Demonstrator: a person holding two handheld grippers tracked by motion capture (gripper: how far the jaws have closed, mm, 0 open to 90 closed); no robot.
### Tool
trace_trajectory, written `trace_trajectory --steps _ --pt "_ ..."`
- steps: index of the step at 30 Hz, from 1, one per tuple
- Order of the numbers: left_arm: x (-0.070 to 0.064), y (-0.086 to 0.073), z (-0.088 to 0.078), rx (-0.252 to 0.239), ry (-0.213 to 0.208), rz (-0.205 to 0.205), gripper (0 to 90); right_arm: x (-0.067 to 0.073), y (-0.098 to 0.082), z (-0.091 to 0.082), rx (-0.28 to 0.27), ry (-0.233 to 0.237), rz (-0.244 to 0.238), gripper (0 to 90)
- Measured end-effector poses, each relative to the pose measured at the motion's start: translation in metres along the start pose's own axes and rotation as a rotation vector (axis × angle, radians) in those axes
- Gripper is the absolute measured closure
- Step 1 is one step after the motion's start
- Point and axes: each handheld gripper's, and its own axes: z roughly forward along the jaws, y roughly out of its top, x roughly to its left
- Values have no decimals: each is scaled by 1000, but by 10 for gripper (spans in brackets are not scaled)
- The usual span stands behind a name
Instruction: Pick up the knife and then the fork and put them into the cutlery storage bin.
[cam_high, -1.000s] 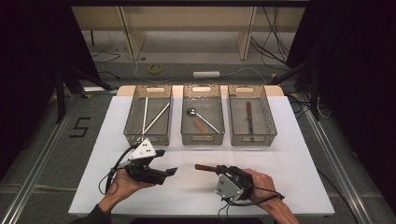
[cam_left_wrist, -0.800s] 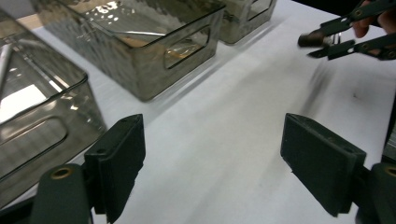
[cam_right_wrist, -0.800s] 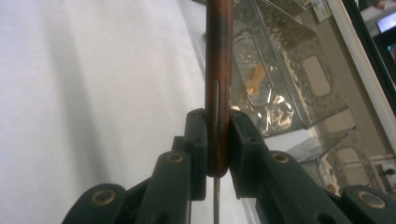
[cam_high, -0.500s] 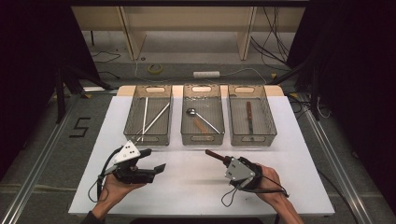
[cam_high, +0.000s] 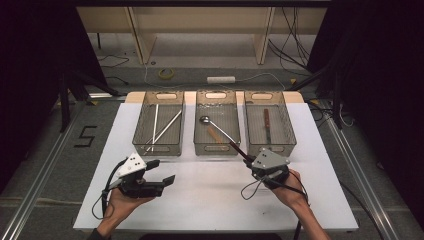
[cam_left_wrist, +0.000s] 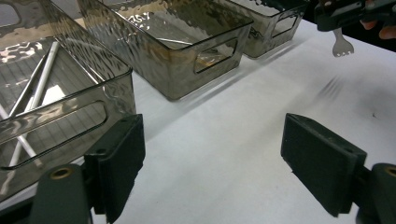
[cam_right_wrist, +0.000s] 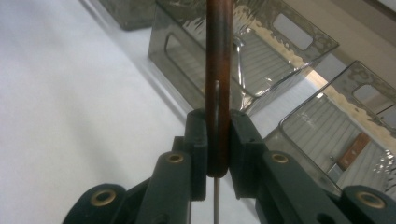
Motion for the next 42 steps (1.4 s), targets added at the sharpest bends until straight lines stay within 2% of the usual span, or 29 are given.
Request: trace_trajectory --steps 6,14,19,31,42 --pt "1 1 -2 -18 3 -18 211 -20 3 -6 -30 11 111 797" --pt "-1 0 -1 -10 2 -6 209 -52 5 -9 -26 -19 213 797" --pt "1 -1 -3 -13 4 -14 208 -74 16 -8 -34 -22 282 797" --pt "1 -1 -4 -16 6 -16 205 -115 43 13 -11 -39 350 798" --pt "1 -1 -4 -15 7 -7 202 -148 51 36 32 -71 430 799"
